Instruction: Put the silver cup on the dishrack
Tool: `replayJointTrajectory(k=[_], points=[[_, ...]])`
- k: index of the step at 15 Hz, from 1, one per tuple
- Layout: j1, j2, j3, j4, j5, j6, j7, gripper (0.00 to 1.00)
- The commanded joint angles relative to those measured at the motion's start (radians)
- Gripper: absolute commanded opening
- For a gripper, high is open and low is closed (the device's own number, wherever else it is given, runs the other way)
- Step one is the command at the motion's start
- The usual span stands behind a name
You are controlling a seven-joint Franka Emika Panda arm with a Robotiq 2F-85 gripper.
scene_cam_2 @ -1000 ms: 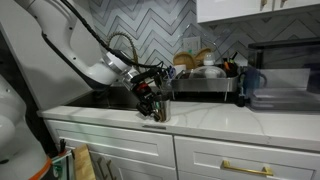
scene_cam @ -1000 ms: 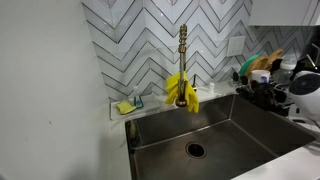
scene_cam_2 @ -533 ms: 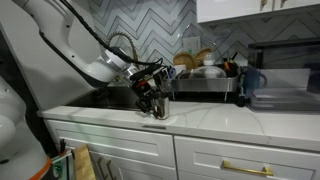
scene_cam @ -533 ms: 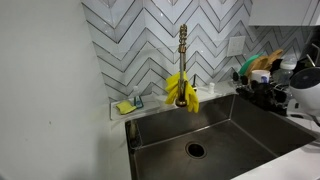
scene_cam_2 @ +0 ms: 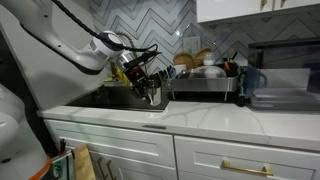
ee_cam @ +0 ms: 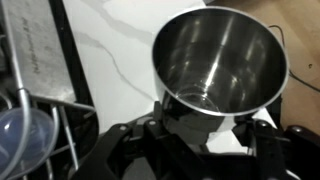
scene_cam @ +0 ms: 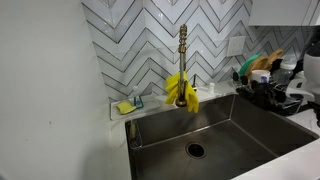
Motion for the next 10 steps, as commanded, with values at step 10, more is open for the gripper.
replayJointTrajectory(k=[10], points=[[0.087, -0.069, -0.042, -0.03, 0.401, 0.383, -0.288, 0.65]])
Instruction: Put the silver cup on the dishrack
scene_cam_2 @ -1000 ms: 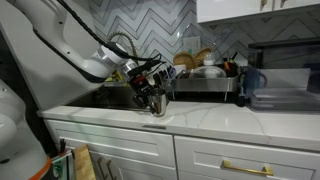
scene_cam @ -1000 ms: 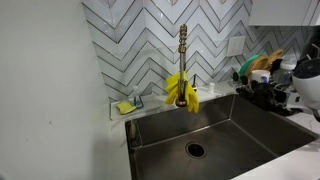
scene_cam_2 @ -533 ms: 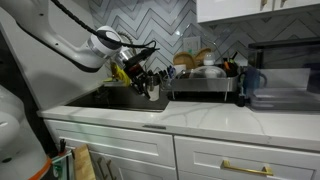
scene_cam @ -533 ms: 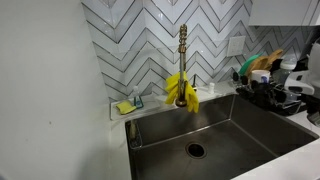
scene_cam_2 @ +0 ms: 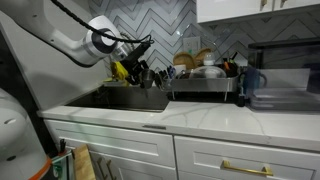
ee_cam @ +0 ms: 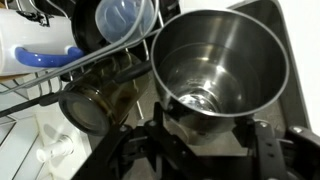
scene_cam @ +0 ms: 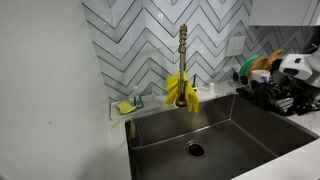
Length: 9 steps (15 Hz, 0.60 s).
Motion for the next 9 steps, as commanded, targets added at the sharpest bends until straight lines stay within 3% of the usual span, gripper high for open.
replayJointTrajectory(k=[1, 3, 4, 9], points=[[-0.031, 0.001, 0.034, 0.001, 0.021, 0.002, -0.012, 0.65], [-0.038, 0.002, 0.038, 0.001, 0.019, 0.001, -0.011, 0.65], [-0.039, 0.002, 0.038, 0.001, 0.019, 0.001, -0.011, 0.4], [0.095, -0.033, -0.067, -0.026, 0.268, 0.114, -0.125, 0.4]])
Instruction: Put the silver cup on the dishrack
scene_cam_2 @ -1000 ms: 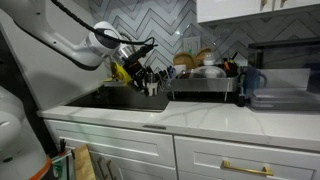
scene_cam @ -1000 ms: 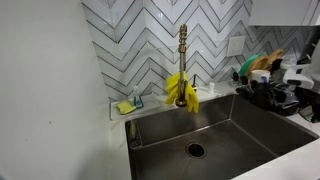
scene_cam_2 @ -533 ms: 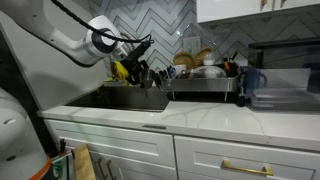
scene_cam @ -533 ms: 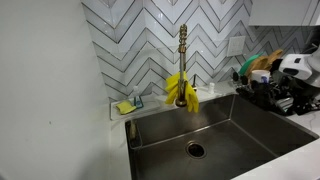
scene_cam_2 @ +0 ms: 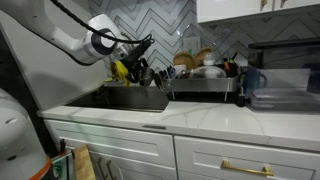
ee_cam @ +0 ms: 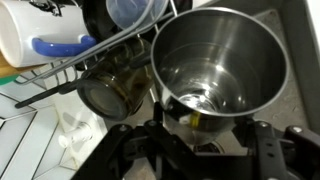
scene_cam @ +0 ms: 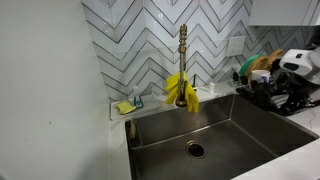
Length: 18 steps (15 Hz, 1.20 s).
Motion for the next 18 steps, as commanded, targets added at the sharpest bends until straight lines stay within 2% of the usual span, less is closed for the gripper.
replayJointTrajectory(k=[1, 5, 9, 11, 12, 16, 17, 18], points=[[0.108, -0.046, -0.083, -0.027, 0.201, 0.045, -0.102, 0.4], [0.218, -0.08, -0.166, -0.026, 0.405, 0.027, -0.204, 0.4], [0.368, -0.119, -0.29, -0.015, 0.616, 0.025, -0.38, 0.4], [0.398, -0.133, -0.329, -0.014, 0.668, 0.037, -0.445, 0.4], [0.339, -0.09, -0.266, 0.004, 0.625, 0.027, -0.382, 0.65], [0.366, -0.109, -0.302, 0.004, 0.654, 0.026, -0.42, 0.65], [0.418, -0.143, -0.356, -0.005, 0.698, 0.016, -0.474, 0.4], [0.466, -0.17, -0.4, -0.008, 0.746, 0.008, -0.515, 0.4]])
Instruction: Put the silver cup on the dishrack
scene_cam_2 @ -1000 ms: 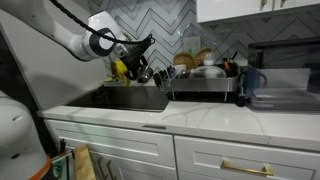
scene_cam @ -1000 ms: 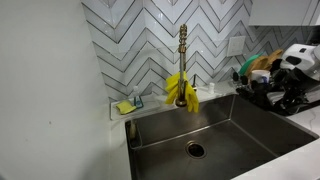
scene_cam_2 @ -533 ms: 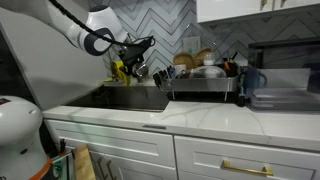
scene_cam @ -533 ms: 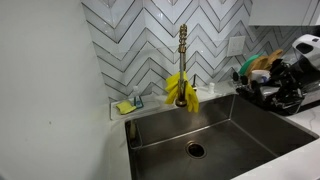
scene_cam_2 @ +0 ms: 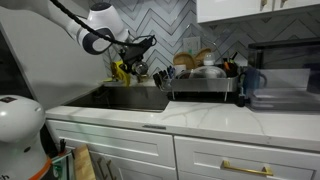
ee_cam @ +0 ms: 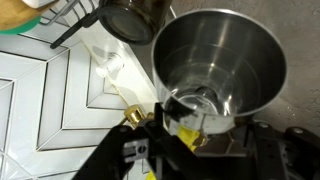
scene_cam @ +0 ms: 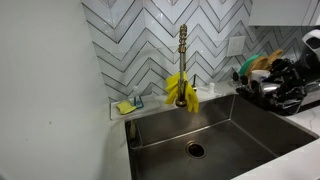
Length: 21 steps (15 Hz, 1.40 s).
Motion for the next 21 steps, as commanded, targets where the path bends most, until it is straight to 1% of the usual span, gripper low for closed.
replayJointTrajectory(k=[1, 2, 3, 6, 8, 9, 10, 12, 16, 17, 19, 21], points=[[0.112, -0.084, -0.112, -0.009, 0.134, -0.036, -0.138, 0.4], [0.115, -0.094, -0.12, -0.002, 0.149, -0.053, -0.153, 0.4], [0.15, -0.118, -0.159, 0.0, 0.186, -0.062, -0.198, 0.4], [0.189, -0.154, -0.213, 0.023, 0.25, -0.075, -0.249, 0.4], [0.217, -0.15, -0.253, 0.045, 0.301, -0.069, -0.264, 0.4], [0.217, -0.129, -0.26, 0.059, 0.315, -0.057, -0.259, 0.4], [0.172, -0.127, -0.211, 0.039, 0.284, -0.05, -0.235, 0.65], [0.182, -0.124, -0.23, 0.05, 0.301, -0.05, -0.241, 0.65], [0.189, -0.123, -0.233, 0.054, 0.304, -0.051, -0.241, 0.65], [0.201, -0.137, -0.257, 0.052, 0.319, -0.061, -0.255, 0.4], [0.216, -0.167, -0.293, 0.051, 0.348, -0.082, -0.28, 0.4], [0.22, -0.185, -0.313, 0.05, 0.382, -0.097, -0.3, 0.4]])
